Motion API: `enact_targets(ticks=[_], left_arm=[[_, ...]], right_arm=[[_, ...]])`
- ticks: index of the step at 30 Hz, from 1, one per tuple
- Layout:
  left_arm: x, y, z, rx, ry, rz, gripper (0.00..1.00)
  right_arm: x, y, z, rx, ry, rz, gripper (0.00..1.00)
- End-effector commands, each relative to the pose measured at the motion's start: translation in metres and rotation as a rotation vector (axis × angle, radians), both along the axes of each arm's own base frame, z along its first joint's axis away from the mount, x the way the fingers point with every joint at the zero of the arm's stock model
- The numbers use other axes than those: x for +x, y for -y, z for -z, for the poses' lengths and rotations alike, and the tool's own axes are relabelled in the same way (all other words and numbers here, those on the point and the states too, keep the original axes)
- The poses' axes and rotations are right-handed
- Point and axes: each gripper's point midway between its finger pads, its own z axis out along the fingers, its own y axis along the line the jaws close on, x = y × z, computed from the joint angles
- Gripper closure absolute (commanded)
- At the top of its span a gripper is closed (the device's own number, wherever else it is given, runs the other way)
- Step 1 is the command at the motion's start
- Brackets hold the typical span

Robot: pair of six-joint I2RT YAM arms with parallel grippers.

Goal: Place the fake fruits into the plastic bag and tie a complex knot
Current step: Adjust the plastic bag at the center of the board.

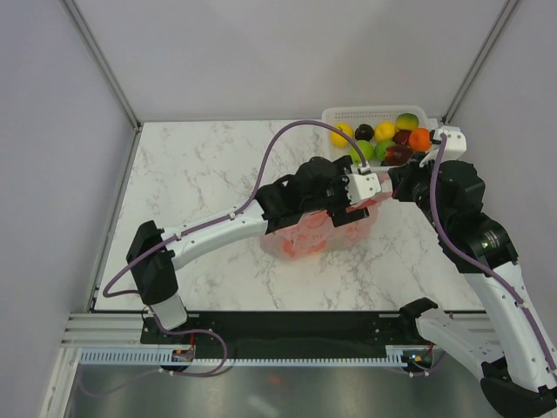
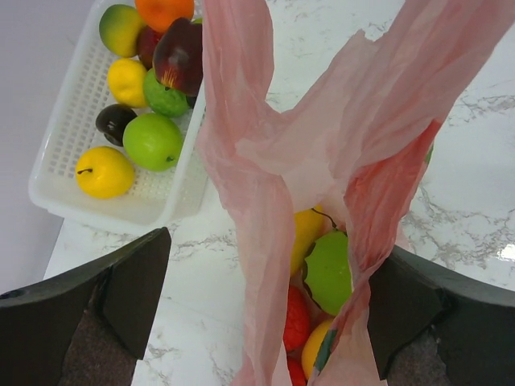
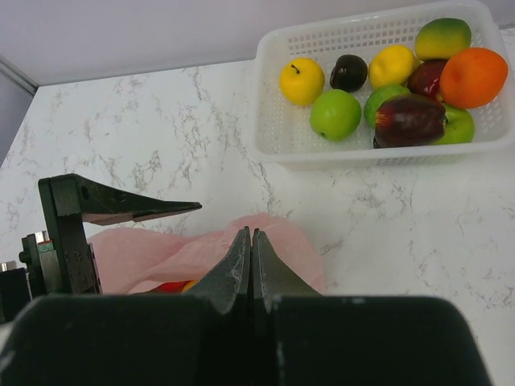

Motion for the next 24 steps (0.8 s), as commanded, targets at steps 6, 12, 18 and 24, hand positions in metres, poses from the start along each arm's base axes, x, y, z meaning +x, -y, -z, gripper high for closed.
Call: enact_targets(ticks=[6,12,18,24], left_arm=[[0.009,-0.012,-0.013,-0.058,-0.049,-0.016,0.0],[-0.014,-0.01,0.021,-0.022,-0.195,0.102,0.16],[-0.02,-0.017,0.023,-0.039,-0.233,0.083,0.98],[-0.012,-0.037,-0.001,-0.11,-0.218,0.036,0.98]], right_arm=[[-0.002,0.001,-0.009,0.012,0.034,0.0,1.0],[-0.001,-0.001,-0.008,0.009,0.029,-0.008,1.0],[0.0,-0.001,-0.007,-0.02,0.042,-0.023,0.77],[-0.008,-0.016,-0.005,-0.019,0.152,-0.141,0.13]])
